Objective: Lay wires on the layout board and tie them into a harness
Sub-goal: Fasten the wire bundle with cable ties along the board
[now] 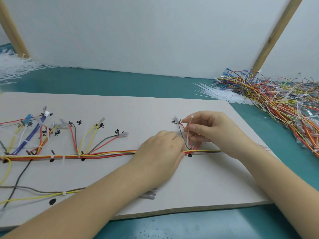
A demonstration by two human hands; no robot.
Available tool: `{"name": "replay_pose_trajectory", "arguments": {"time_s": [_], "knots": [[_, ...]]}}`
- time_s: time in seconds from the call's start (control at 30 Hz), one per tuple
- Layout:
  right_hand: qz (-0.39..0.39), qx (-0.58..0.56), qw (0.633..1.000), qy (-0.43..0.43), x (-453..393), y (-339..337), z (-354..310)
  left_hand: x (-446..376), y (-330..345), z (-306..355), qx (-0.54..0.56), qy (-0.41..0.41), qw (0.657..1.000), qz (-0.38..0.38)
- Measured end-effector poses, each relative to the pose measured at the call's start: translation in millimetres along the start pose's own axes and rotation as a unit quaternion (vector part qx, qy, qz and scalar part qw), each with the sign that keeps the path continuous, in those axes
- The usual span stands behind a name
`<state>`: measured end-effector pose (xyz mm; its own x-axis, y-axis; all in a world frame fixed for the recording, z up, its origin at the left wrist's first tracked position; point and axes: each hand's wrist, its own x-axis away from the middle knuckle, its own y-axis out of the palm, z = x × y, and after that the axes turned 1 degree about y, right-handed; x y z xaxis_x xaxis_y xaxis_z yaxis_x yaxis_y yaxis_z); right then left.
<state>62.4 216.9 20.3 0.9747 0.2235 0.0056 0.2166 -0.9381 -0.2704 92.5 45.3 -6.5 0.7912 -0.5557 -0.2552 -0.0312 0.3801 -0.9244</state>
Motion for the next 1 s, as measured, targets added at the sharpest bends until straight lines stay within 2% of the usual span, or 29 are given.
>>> {"name": "replay_pose_trajectory", "arguments": {"time_s": [0.1, 0.3, 0.4, 0.53, 0.63, 0.77, 1.0], "knots": [[0.013, 0.018, 1.000, -0.016, -1, 2, 0, -1, 0, 0, 0.012, 0.002, 1.000, 0.007], [-0.044, 0.074, 0.996, -0.017, 4, -2, -1, -2, -3, 0, 0.065, 0.011, 0.997, 0.040], [-0.065, 0.077, 0.995, -0.004, 4, -3, 0, -2, -5, 1, 0.078, 0.068, 0.994, 0.034], [-0.096, 0.090, 0.991, 0.011, 2, -7, 1, -8, -5, 2, 0.000, 0.125, 0.992, -0.006], [-0.111, 0.073, 0.991, 0.006, 2, -10, -1, -9, -12, 6, -0.069, 0.181, 0.981, -0.006], [-0.082, 0.057, 0.995, 0.008, 1, -8, 1, -8, -14, 7, -0.097, 0.198, 0.975, -0.005], [-0.019, 0.130, 0.991, -0.005, -2, 0, 9, -8, -9, 5, -0.131, 0.226, 0.964, 0.047]]}}
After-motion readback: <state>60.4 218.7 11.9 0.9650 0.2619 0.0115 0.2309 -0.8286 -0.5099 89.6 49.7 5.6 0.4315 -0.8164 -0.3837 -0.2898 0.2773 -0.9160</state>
